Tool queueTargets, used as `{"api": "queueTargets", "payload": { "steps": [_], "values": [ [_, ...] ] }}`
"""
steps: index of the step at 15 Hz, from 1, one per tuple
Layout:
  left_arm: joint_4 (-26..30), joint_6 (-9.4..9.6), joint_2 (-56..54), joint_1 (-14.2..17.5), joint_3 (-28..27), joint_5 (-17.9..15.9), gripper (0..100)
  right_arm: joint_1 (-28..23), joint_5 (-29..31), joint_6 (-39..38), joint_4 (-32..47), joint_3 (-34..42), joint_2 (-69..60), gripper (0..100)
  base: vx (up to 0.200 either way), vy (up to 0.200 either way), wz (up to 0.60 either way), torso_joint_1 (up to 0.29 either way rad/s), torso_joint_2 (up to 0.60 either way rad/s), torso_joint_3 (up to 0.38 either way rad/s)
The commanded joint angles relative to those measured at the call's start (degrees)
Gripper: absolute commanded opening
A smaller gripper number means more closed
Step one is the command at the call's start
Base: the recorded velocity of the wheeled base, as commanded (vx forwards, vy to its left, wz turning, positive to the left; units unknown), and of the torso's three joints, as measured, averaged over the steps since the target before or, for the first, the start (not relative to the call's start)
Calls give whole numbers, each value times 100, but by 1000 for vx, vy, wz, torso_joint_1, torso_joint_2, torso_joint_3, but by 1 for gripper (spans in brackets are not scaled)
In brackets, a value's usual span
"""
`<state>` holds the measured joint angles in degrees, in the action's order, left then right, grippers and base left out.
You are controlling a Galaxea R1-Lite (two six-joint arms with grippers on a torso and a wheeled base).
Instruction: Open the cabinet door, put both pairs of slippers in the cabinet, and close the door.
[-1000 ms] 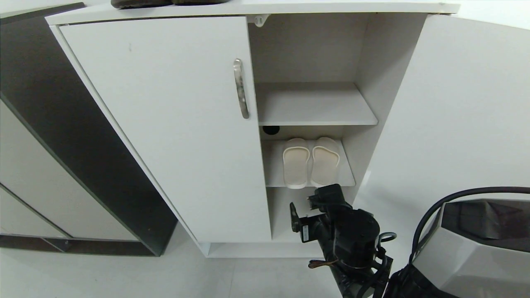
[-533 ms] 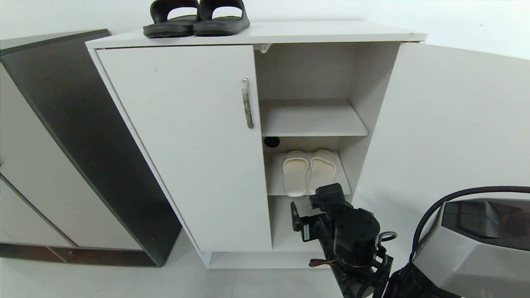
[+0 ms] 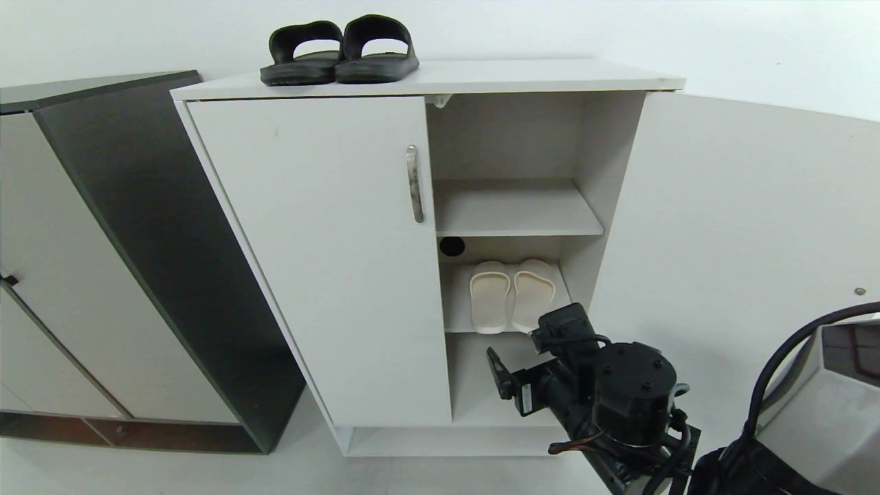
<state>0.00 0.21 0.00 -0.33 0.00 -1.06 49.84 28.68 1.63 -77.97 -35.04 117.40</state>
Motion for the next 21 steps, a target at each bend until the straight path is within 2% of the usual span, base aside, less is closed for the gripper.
{"api": "queueTargets", "payload": {
  "steps": [1, 5, 14, 17, 21],
  "values": [
    [0, -3, 9, -2, 0, 1, 0, 9, -12, 12, 1, 76, -120, 100, 0, 0, 0, 0, 0, 0],
    [0, -3, 9, -2, 0, 1, 0, 9, -12, 12, 1, 85, -103, 100, 0, 0, 0, 0, 0, 0],
    [0, -3, 9, -2, 0, 1, 0, -9, -3, 127, -43, 146, -33, 100, 0, 200, 0, 5, 2, 4],
    [0, -12, 9, -2, 0, 1, 0, -62, -21, 250, -368, 225, 20, 100, 0, 200, 0, 1, 1, 5],
    [0, -12, 9, -2, 0, 9, 0, -114, -337, 346, -614, 401, 82, 100, 0, 200, 0, 5, -1, 1]
  ]
}}
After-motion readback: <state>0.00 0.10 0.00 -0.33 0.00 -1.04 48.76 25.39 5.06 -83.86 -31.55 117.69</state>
